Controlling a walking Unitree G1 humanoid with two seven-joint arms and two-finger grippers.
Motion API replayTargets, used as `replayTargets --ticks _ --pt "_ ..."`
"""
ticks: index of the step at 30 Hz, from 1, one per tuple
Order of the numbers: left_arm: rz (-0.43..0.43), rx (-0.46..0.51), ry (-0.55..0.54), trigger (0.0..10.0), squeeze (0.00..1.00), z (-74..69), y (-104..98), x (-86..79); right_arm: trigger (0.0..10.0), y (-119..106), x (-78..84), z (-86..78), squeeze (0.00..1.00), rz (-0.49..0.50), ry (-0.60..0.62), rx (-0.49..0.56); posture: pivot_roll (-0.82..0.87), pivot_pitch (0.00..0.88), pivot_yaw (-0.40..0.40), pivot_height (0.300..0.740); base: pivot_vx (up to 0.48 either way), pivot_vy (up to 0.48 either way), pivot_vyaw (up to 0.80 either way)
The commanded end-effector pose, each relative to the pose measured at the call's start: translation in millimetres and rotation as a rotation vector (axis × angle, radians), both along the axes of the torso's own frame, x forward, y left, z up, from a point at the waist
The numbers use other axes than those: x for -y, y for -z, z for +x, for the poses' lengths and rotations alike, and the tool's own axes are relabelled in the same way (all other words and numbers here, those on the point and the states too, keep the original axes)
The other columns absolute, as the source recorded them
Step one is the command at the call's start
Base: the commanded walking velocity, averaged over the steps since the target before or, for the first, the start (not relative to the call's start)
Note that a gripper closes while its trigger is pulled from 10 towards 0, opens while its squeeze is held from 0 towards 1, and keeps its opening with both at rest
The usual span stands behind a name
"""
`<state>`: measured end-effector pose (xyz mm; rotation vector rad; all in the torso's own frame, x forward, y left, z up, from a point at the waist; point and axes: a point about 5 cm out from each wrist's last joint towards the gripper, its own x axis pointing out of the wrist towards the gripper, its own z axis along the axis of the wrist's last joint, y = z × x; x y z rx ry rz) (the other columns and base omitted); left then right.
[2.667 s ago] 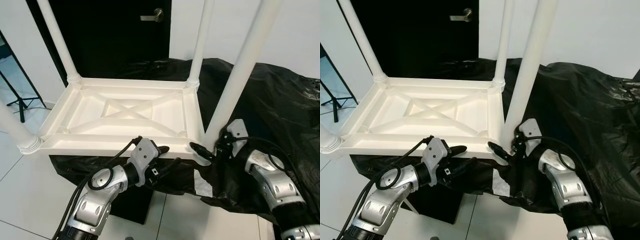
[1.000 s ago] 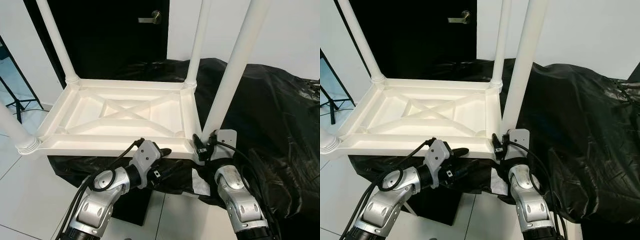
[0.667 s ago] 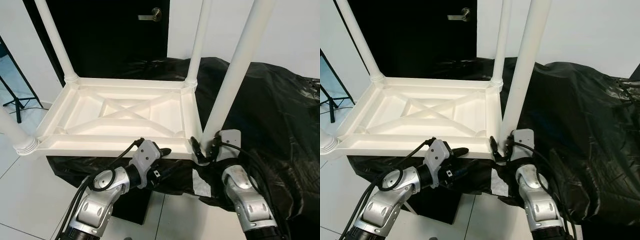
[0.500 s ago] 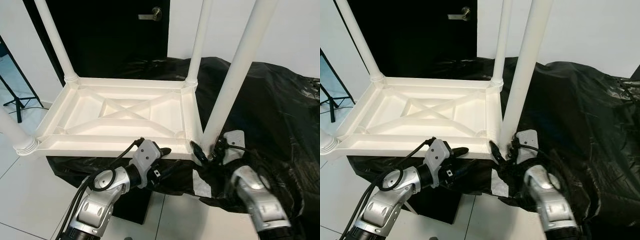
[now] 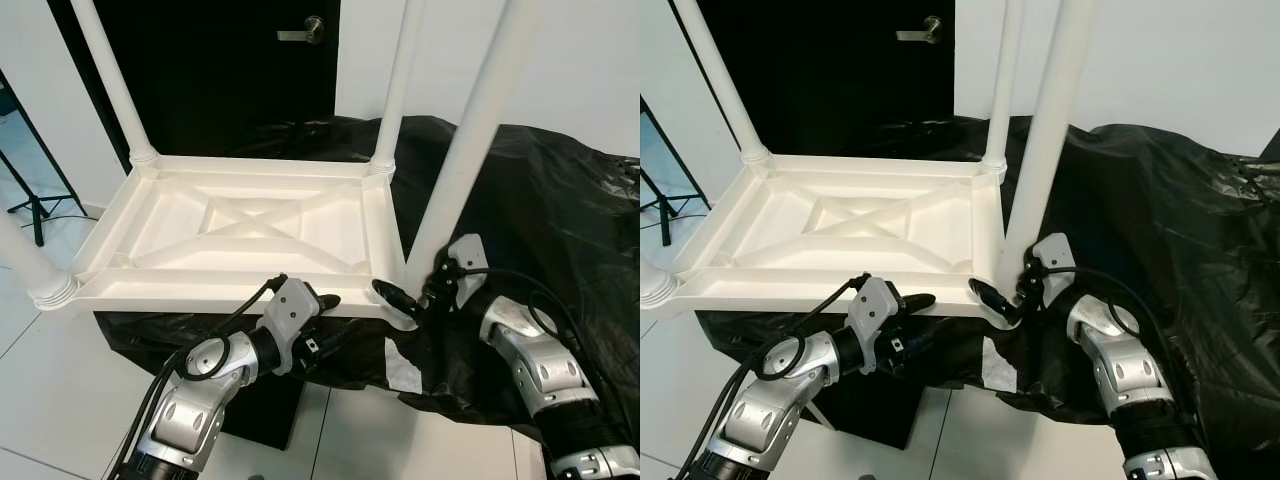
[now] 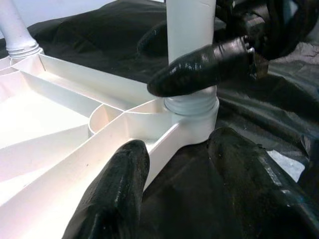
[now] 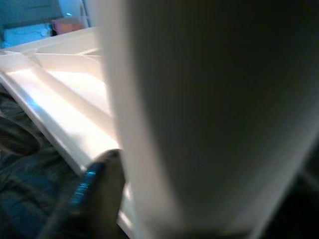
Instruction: Building children table
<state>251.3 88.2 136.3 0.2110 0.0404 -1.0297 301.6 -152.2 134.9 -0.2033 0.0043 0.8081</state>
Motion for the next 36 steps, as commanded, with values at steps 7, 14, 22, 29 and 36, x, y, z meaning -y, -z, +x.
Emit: replayTargets --ticks 7,14,22,29,36 --pt "0.009 0.015 -0.033 10.0 0.0 2.5 -0.6 -3.2 0.0 8.5 -3.7 -4.3 0.0 -0.027 -0.092 -0.045 0.02 0.0 -0.048 0.74 0.0 0.0 0.0" --pt "0.009 0.01 -0.027 10.0 0.0 1.2 0.5 -1.9 10.0 15.5 4.9 -8.3 0.0 -0.008 0.061 -0.054 0.01 0.0 -0.04 0.74 0.0 0.0 0.0" --pt "0.01 0.007 -0.021 10.0 0.0 2.1 0.3 -1.2 10.0 19.6 6.4 -10.8 0.0 0.008 0.314 -0.006 0.0 0.0 -0.03 0.74 0.0 0.0 0.0" --pt "0.012 0.003 -0.011 10.0 0.0 1.8 0.9 -0.8 10.0 26.1 -6.5 -13.7 0.0 0.072 0.636 -0.024 -0.01 0.0 -0.025 0.74 0.0 0.0 0.0" --pt "0.01 0.004 -0.011 10.0 0.0 2.4 0.7 -0.6 10.0 26.2 -23.8 -18.3 0.0 0.102 0.749 -0.017 0.0 0.0 -0.029 0.74 0.0 0.0 0.0"
